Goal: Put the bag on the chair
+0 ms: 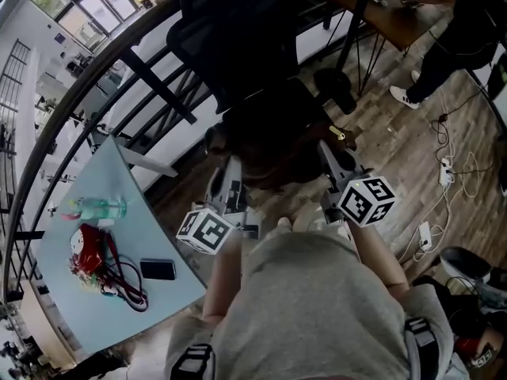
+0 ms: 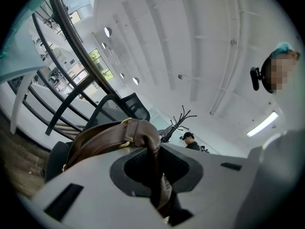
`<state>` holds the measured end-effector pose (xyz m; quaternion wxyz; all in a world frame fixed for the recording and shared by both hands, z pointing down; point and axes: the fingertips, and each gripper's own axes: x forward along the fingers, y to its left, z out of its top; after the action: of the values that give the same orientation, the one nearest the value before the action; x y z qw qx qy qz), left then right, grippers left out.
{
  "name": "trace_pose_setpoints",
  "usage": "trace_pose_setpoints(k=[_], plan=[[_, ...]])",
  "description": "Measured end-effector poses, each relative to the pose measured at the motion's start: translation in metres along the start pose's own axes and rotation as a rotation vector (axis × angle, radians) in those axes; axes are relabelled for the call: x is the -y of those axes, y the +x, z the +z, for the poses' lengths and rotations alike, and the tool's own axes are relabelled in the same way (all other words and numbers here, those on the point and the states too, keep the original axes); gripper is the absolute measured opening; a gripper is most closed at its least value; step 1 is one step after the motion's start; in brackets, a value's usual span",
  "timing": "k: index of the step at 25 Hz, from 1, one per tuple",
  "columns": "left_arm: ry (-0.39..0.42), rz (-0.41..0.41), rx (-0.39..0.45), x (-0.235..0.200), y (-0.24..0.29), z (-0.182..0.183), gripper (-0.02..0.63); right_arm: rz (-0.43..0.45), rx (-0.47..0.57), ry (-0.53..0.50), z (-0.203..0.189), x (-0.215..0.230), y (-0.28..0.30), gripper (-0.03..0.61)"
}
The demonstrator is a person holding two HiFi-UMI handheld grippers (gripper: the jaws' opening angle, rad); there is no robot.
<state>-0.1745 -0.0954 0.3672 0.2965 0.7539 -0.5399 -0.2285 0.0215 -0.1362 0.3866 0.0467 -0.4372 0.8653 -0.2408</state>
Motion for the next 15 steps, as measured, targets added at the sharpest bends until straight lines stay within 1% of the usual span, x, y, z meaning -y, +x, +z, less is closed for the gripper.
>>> trace_pose_setpoints(k=[3,6,10,15], plan=[[-0.008,0.009,-0.011,-0.01,0.012,-0.001,0.041,-0.013,-0.017,0.009,-0.003,0.009,0.012,0.018],[-0.023,0.016,-0.002,-0.022,0.025,-0.003,0.041,-0.016,-0.028,0.01,-0.003,0.019,0.025,0.018],[-0.023,0.042,-0.027,-0.032,0.045,-0.008,0.041,-0.012,-0.042,0.001,-0.002,0.034,0.048,0.018],[-0.049,0.081,-0.022,-0.055,0.073,-0.019,0.041,-0.001,-0.088,-0.008,-0.008,0.061,0.077,0.018]])
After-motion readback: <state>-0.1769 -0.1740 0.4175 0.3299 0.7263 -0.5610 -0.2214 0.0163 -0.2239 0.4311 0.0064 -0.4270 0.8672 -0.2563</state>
